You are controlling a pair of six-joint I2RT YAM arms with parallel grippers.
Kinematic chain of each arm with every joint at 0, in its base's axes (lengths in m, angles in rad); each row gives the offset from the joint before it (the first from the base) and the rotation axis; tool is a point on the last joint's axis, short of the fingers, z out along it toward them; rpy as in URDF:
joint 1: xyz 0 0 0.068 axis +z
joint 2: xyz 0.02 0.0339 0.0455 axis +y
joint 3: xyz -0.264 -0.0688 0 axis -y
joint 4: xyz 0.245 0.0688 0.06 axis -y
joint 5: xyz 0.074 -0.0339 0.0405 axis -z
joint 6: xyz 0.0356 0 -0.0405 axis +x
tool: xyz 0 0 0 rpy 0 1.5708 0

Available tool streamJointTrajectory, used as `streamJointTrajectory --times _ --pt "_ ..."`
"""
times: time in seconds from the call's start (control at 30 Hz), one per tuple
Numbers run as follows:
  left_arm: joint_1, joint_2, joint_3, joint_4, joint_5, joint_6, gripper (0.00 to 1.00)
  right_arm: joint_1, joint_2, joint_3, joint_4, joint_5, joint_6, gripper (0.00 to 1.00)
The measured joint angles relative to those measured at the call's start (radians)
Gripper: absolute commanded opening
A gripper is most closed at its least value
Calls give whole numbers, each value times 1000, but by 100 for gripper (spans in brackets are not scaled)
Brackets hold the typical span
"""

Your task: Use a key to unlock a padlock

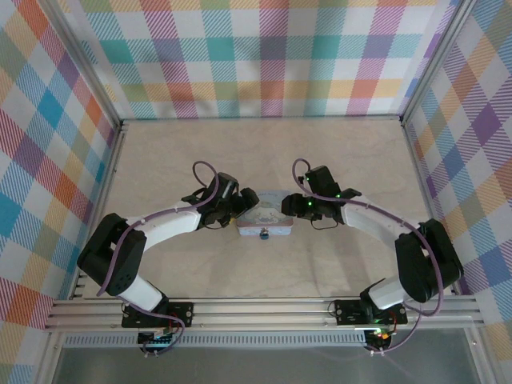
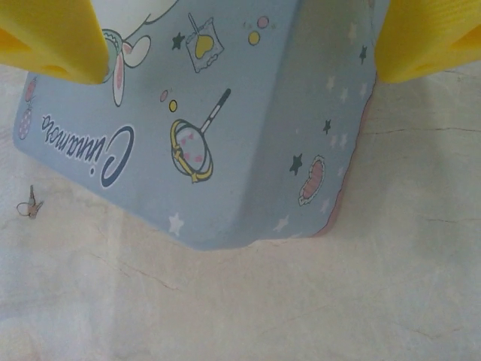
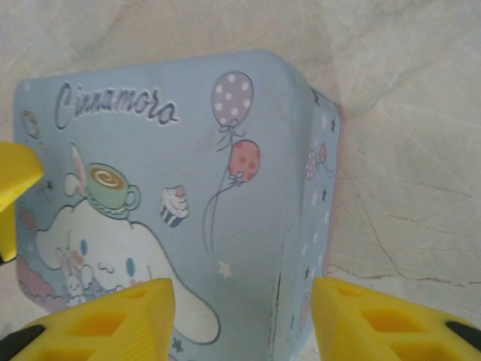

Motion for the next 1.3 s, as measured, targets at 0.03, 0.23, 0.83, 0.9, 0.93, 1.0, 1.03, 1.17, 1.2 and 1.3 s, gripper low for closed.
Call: streamJointTrajectory --times 0.03,0.23,0.83,0.9,0.93,1.0,1.03,1.17,1.2,1.3 --pt "0 0 0 6 2 0 91 0 15 0 7 -5 3 47" --pt "3 37 50 9 -11 24 91 -5 93 50 31 -31 9 44" --pt "60 267 310 -13 -16 102 93 -97 247 224 31 -3 -29 52" --pt "66 267 309 -7 -6 102 94 -97 247 224 30 -3 -32 55" --pt "68 266 306 -5 -5 101 95 -97 247 224 29 -3 -34 57" --pt "73 259 297 -6 2 102 95 -99 247 224 27 -3 -40 59" --pt "76 254 288 -5 4 102 96 -99 247 224 24 -2 -42 59" --pt "113 204 244 -10 10 106 96 -107 220 216 2 13 -51 60" --pt "127 188 233 -12 9 111 96 -109 204 213 -8 21 -55 60" --pt "157 138 222 -45 -4 134 95 -124 140 208 -43 53 -66 60"
